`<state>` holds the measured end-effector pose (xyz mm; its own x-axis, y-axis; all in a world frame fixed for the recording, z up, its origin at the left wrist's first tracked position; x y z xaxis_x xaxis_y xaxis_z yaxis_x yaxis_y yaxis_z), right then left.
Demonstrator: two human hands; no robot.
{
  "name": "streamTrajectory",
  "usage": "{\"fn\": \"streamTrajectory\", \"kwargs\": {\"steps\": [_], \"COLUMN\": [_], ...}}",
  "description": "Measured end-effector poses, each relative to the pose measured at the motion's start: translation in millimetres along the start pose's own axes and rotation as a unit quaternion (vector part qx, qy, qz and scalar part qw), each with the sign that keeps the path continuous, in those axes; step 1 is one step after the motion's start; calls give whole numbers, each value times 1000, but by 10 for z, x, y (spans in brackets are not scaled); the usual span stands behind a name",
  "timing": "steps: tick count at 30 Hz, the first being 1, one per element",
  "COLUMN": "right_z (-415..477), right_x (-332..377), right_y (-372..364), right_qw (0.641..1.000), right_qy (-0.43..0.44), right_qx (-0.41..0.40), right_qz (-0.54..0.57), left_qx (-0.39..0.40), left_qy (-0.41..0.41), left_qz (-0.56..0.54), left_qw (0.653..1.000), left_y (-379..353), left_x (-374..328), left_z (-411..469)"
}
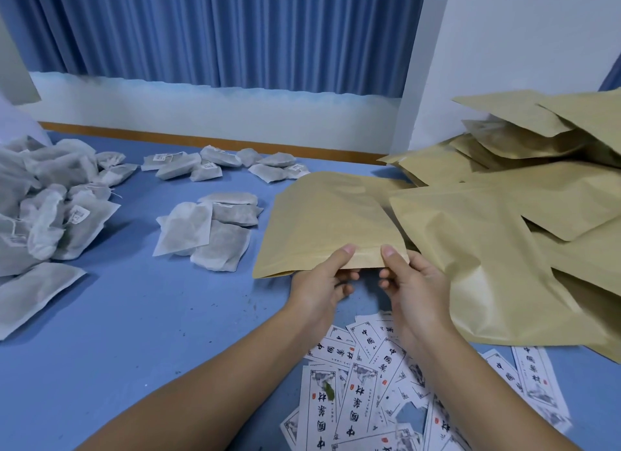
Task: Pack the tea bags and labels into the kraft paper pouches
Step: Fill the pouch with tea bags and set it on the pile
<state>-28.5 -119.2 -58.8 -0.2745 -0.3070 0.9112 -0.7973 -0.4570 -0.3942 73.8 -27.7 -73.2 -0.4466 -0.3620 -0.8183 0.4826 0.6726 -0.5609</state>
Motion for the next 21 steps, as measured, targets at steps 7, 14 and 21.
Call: {"fn": "streamTrajectory", "kwargs": {"steps": [7, 14, 21], "right_z": [-32, -73, -2], "right_x": [-68, -101, -58], "right_y": [-40, -75, -75], "right_qw": [999, 998, 998], "right_qy": [-45, -53, -63], "right_qx": [12, 16, 14], "right_qz": [21, 39, 4], "left_qx": [30, 37, 12], "left_qy": [29, 17, 4], "left_qz": [19, 27, 45], "left_qw": [999, 999, 999], "left_y": [37, 41, 16], "left_x": [15, 7, 4], "left_z": [31, 38, 30]}}
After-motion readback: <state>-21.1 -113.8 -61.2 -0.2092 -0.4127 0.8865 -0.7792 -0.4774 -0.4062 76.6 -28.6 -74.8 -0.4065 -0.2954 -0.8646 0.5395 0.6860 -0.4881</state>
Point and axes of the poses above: each hand's wrist, its own z-axis towards the middle knuckle, its own y-axis out of the back of the hand, x = y × z, the point moved 4 cm from there along z, towards the middle knuckle, and after that the axes turned 7 degrees about -y, right-handed, at the moved point
